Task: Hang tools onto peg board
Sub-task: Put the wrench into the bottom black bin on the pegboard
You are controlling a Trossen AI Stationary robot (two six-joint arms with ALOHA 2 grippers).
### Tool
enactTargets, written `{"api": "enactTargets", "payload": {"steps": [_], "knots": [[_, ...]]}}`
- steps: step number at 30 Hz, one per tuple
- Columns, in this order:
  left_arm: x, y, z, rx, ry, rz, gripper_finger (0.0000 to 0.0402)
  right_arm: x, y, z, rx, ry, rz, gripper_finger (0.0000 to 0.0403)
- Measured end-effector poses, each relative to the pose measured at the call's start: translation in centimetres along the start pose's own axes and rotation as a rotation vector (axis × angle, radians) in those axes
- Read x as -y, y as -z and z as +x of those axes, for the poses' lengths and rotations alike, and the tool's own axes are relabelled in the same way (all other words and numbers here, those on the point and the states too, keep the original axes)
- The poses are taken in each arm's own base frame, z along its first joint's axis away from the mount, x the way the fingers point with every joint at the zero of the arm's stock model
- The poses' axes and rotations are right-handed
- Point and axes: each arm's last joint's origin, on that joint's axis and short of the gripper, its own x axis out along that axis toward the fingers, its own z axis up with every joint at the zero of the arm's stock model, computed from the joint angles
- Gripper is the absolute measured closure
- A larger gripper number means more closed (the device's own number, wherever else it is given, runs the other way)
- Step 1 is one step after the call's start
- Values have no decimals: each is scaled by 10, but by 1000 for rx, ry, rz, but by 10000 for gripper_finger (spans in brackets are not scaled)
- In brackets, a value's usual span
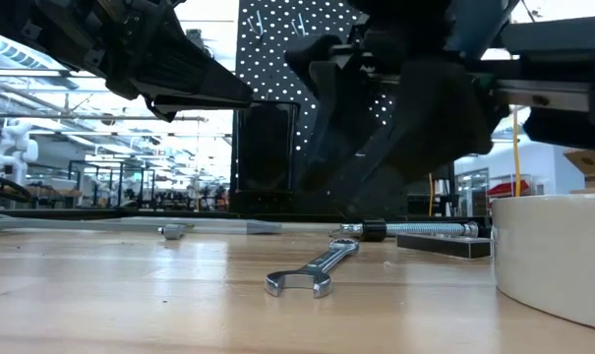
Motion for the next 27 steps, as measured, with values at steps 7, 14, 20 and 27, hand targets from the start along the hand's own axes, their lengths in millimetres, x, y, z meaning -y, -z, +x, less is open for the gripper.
{"api": "enactTargets", "payload": {"steps": [7,14,20,27], "knots": [[0,0,0,0,0,0,336,-3,11,20,-59,-16,-24,243],[0,0,0,0,0,0,336,-1,15,28,-72,-21,-22,243],[0,0,0,-1,0,0,336,6,18,29,-77,-12,143,243],[0,0,0,-2,6,0,336,14,21,32,-83,12,468,243]]}}
